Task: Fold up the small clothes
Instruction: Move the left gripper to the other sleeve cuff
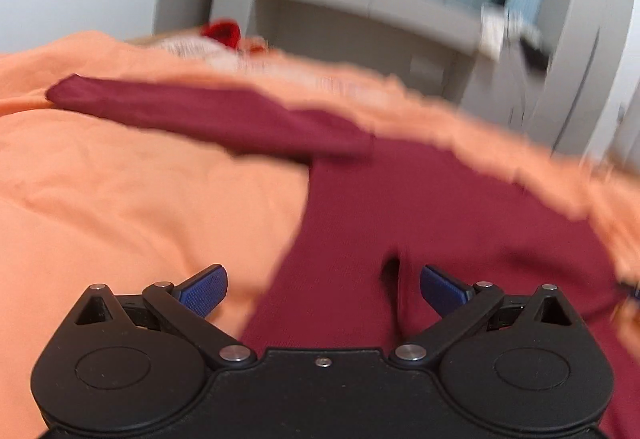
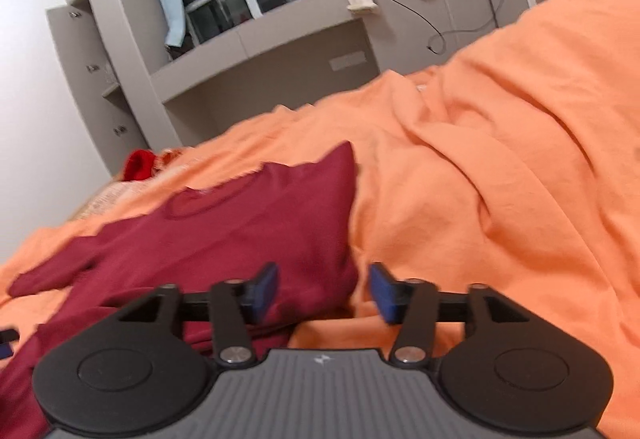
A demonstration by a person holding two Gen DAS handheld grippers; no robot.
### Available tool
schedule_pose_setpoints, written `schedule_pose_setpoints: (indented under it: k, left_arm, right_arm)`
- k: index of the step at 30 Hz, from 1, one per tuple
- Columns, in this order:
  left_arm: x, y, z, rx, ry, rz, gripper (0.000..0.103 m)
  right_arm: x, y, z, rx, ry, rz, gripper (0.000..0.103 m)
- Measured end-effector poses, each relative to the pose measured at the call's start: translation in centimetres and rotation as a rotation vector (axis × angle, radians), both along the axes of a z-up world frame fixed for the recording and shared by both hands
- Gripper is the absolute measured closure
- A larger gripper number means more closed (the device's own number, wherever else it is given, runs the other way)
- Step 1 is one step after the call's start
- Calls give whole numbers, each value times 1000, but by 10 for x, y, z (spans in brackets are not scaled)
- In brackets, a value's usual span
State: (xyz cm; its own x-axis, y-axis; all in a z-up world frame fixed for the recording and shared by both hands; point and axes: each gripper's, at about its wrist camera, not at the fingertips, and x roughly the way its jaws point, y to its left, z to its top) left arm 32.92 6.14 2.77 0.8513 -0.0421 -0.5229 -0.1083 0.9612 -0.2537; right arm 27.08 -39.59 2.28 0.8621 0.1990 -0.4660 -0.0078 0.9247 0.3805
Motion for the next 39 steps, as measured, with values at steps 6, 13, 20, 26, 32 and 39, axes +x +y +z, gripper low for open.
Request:
schedule_pose_setpoints:
  k: [6, 13, 20, 26, 32, 39]
  left_arm:
    - [3, 49, 6, -72, -43, 178, 1]
    - [-3, 99, -6, -264, -72, 408, 1]
    - [18, 108, 4, -174, -158, 325, 1]
    - [87, 148, 12, -45, -36, 319, 1]
    - [141, 186, 10, 86, 23, 357, 1]
    - [147, 224, -38, -39, 18, 544, 1]
  right_arm:
    - [-30, 26, 22, 26, -62, 90, 9]
    - [-63, 64, 25, 149, 7, 234, 0]
    - [-80, 104, 18, 63, -67, 369, 0]
    - [-81, 116, 0, 11, -48, 477, 0]
    - [-75, 109, -14, 79, -16, 513, 0]
    - [-77, 105, -20, 108, -21, 520, 0]
